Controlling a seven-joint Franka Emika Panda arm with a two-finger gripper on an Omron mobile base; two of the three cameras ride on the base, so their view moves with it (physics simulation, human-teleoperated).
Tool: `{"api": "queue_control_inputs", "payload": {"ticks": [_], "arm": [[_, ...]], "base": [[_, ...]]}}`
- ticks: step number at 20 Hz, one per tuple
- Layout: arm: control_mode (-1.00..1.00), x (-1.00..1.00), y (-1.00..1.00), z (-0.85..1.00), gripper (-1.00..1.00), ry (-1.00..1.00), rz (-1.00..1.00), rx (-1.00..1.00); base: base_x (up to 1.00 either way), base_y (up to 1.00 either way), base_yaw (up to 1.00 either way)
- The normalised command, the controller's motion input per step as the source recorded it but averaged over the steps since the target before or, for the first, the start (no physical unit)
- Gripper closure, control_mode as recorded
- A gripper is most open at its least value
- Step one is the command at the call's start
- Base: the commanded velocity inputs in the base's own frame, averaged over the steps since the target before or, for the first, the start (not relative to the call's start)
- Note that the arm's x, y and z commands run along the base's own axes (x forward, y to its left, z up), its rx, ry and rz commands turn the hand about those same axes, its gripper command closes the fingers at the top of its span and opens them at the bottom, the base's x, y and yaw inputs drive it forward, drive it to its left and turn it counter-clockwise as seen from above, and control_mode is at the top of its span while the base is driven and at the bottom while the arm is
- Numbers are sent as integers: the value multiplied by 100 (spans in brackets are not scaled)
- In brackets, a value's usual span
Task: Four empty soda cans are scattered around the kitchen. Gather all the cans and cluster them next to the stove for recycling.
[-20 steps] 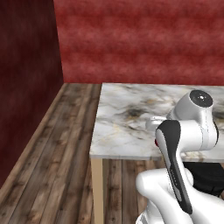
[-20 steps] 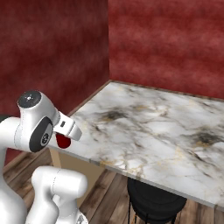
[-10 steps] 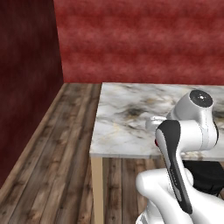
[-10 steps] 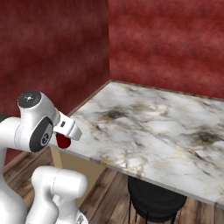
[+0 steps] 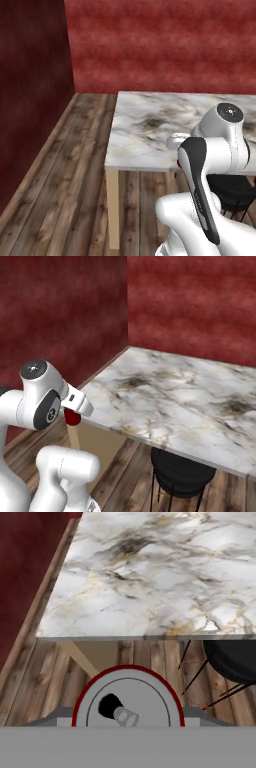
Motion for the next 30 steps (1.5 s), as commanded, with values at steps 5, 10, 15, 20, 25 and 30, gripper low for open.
{"api": "queue_control_inputs", "payload": {"ticks": [5, 10, 15, 20, 25, 30], "arm": [[100, 0, 0, 0, 100, 0, 0, 0], [100, 0, 0, 0, 100, 0, 0, 0], [100, 0, 0, 0, 100, 0, 0, 0], [100, 0, 0, 0, 100, 0, 0, 0], [100, 0, 0, 0, 100, 0, 0, 0], [100, 0, 0, 0, 100, 0, 0, 0]], "base": [[-36, 0, 3], [-43, 0, 0], [-43, 6, 0], [-35, 23, -8], [-27, 41, -13], [-21, 50, -14]]}}
